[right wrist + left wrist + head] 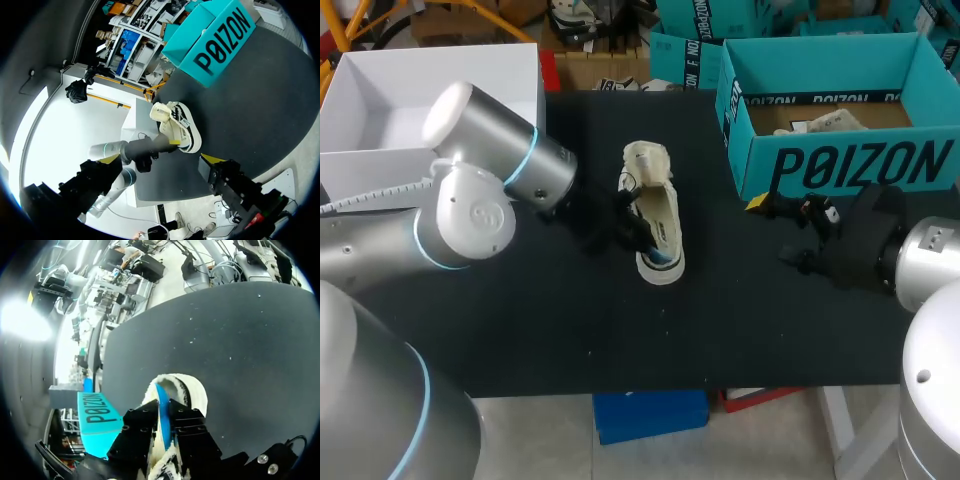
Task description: Take the shoe out of the shoebox, open the shoe tongue, remove and reinsert the insole, then place the shoe into the shoebox
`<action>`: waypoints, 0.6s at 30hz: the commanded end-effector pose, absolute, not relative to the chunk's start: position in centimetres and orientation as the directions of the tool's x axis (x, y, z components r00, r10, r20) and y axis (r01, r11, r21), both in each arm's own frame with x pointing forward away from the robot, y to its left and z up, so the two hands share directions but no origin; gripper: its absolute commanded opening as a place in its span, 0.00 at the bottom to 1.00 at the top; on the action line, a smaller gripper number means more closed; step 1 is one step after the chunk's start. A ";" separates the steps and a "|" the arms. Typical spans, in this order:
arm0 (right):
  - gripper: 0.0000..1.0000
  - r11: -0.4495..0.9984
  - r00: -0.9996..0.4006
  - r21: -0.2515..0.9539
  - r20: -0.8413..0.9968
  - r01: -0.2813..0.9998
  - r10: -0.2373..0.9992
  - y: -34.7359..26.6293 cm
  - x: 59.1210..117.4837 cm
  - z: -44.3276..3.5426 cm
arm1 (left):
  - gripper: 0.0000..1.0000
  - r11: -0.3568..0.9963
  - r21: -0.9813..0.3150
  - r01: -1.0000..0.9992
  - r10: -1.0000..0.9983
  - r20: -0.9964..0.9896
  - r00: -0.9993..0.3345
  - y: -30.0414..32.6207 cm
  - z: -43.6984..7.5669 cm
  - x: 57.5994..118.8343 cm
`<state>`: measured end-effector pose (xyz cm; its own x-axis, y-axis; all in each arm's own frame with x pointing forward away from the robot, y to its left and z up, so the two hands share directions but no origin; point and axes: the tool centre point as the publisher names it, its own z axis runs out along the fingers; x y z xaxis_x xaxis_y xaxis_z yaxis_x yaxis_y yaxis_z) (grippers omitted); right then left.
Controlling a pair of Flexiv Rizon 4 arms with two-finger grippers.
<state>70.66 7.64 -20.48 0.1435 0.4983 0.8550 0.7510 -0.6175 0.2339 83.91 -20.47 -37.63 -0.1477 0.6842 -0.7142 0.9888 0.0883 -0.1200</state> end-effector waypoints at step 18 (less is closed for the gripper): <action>1.00 -0.478 0.124 0.121 0.884 0.870 0.450 7.3 70.6 -21.1 | 1.00 0.028 -0.096 0.995 0.708 -0.701 -0.087 -19.8 -32.5 84.3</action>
<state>70.67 7.63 -20.48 0.1435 0.4984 0.8550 0.7509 -0.6176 0.2339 84.17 -19.74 -32.97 -0.0931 0.6875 -0.7202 0.9948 0.0348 -0.0953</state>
